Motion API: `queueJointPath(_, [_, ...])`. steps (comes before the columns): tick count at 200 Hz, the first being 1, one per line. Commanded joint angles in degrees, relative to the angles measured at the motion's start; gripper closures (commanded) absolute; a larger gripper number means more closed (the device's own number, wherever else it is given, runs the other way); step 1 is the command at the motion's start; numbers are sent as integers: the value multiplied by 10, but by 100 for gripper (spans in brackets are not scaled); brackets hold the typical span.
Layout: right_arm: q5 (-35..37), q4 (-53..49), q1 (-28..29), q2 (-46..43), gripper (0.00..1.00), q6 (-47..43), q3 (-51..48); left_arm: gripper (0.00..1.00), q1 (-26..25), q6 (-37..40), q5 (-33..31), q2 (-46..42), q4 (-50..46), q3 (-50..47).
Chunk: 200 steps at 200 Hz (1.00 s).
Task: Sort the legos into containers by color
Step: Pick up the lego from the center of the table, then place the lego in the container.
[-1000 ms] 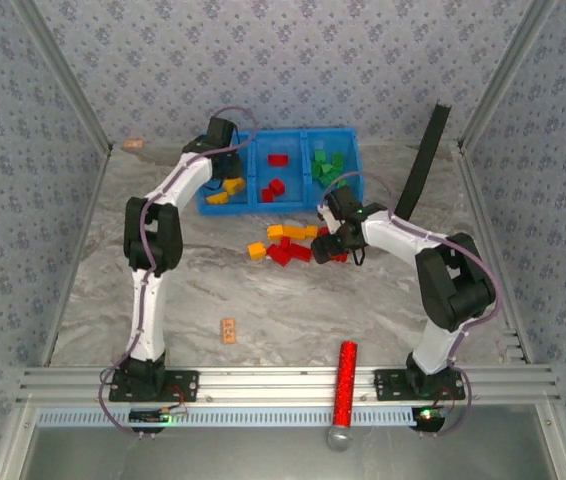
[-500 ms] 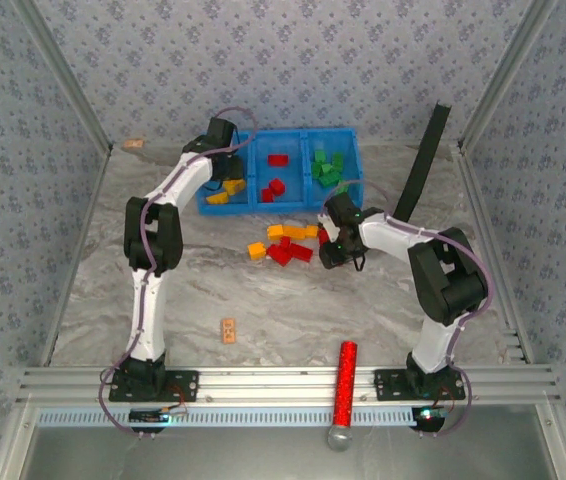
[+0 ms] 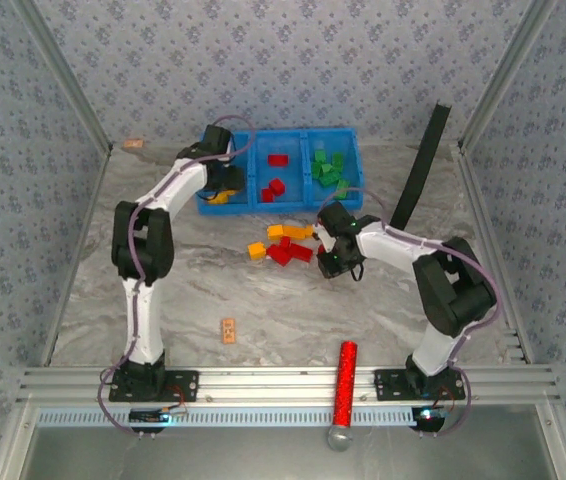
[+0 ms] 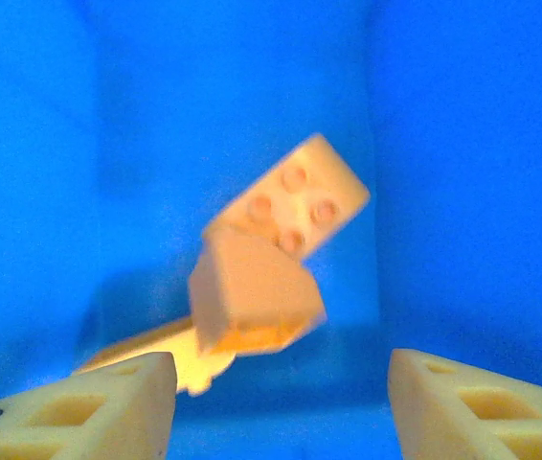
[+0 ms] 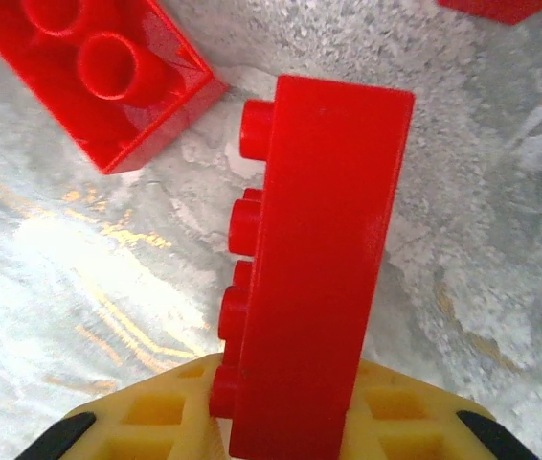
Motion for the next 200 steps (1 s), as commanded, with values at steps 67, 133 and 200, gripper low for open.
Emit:
queueJointPath(67, [-47,-71,-5,-22,76,7,191,35,-20,-31,4,-186,-8,-154])
queueJointPath(133, [-105,-94,-18,155,77,-15,448,33,-49,-98,50,-291,4,-288])
queueJointPath(200, [-52,-139,-13,341,77,-21,672,32,-98,-192,48,-306,46,-390])
